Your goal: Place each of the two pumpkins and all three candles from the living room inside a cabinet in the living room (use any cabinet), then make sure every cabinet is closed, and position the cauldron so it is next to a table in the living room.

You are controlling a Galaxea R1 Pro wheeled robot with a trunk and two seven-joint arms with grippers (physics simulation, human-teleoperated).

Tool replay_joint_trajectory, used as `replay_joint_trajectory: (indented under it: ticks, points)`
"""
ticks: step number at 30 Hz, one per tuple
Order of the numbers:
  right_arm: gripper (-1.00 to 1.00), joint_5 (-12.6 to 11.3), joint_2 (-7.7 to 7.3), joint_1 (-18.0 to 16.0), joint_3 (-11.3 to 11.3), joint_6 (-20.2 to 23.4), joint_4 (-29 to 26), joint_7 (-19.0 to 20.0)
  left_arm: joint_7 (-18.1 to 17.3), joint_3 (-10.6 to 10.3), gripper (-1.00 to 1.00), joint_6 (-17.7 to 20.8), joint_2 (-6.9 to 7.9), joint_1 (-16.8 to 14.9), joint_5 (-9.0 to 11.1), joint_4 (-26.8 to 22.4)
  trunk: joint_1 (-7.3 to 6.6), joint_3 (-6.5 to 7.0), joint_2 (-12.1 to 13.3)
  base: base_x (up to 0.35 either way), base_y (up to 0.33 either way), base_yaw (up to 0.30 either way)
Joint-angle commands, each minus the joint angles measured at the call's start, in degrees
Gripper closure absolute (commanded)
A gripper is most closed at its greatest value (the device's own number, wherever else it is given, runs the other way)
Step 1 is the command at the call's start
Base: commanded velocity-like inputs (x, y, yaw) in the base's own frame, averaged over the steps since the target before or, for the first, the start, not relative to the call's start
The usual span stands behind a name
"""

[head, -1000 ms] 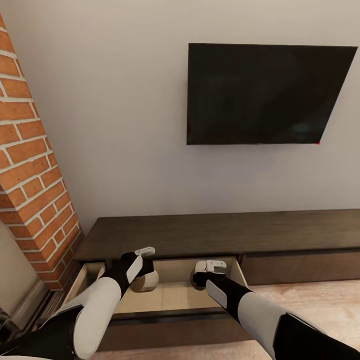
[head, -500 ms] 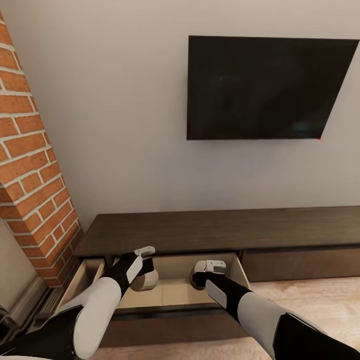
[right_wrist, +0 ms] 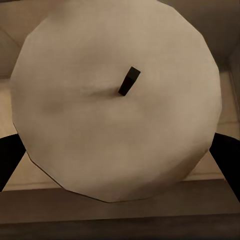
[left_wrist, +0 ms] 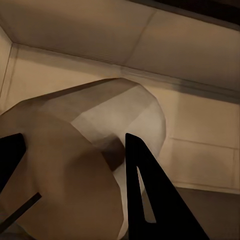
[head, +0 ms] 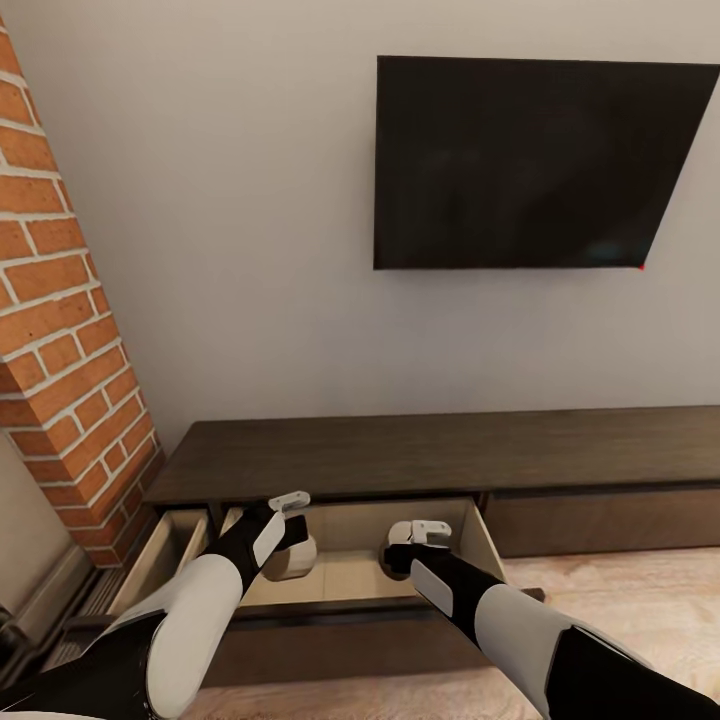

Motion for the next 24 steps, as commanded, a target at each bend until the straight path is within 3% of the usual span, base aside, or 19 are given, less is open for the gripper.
replay_joint_trajectory:
  ticks: [1,7,15,24]
  points:
    - [1.0,-0.2,-0.03,-0.1,0.4,0.2,-0.1,-0.4,-0.1,0.2,1.0,0.3,-0.05,0.0,-0.2,-0.1,0.22,-0.24,-0.4,0.0,0.0,0.0]
    - [1.0,-0.2,-0.03,-0.1,0.4,0.2,-0.1,-0.4,-2.6,0.2,1.0,0.3,-0.05,0.0,-0.2,-0.1,1.53,-1.31,-2.9,0.0,0.0,0.0]
    - [1.0,-0.2,-0.03,-0.1,0.4,0.2,-0.1,-0.4,-3.0,0.2,1.0,0.3,-0.05,0.0,-0.2,-0.1,3.29,-2.75,-6.1,0.0,0.0,0.0]
    - [1.0,-0.2,-0.02,-0.1,0.5,0.2,-0.1,-0.4,-3.1,0.2,1.0,0.2,-0.01,0.0,-0.2,-0.1,3.29,-2.75,-6.1,0.0,0.0,0.0]
